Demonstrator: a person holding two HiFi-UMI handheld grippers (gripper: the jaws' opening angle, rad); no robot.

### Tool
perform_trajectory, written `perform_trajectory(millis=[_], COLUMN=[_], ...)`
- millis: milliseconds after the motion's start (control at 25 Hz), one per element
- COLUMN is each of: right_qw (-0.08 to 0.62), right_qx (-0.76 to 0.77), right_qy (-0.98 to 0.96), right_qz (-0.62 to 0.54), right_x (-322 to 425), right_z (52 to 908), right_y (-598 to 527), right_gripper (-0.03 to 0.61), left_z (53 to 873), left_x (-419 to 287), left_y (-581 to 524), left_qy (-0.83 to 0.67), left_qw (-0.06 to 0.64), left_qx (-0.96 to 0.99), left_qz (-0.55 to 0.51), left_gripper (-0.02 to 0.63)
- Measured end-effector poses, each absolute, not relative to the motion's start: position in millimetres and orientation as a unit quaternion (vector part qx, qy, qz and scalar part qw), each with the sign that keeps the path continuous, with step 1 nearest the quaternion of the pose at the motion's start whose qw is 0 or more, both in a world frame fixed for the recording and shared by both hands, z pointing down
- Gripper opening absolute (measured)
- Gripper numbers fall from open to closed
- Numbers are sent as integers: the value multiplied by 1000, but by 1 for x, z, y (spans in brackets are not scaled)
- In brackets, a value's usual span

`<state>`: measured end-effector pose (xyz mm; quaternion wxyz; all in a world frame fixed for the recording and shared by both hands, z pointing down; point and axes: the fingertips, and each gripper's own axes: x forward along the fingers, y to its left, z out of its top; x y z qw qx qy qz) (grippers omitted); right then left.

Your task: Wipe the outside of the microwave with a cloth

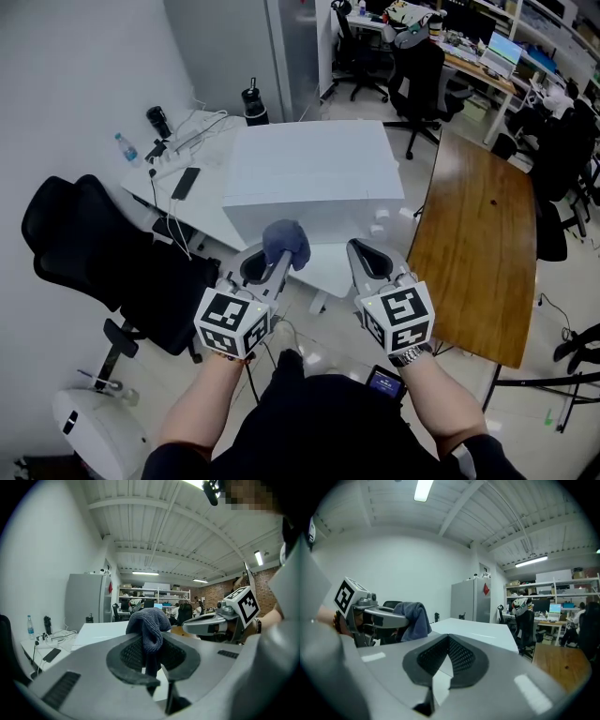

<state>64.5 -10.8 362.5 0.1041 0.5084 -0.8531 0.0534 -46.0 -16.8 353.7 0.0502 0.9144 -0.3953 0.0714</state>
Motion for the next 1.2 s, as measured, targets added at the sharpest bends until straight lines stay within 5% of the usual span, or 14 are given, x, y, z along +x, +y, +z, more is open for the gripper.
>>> perform_trajectory(millis=[1200], right_qw=[102], right_qx=[503], right_qy=[-857], right_qz=[38], right_x=[62], right_z=[357], right_y=[28], right_gripper=[1], left_z=[363], left_x=[-17], left_y=[32], left_qy=[-364], left_qw=[41], left_qx=[927], left_qz=[87], left_gripper=[61])
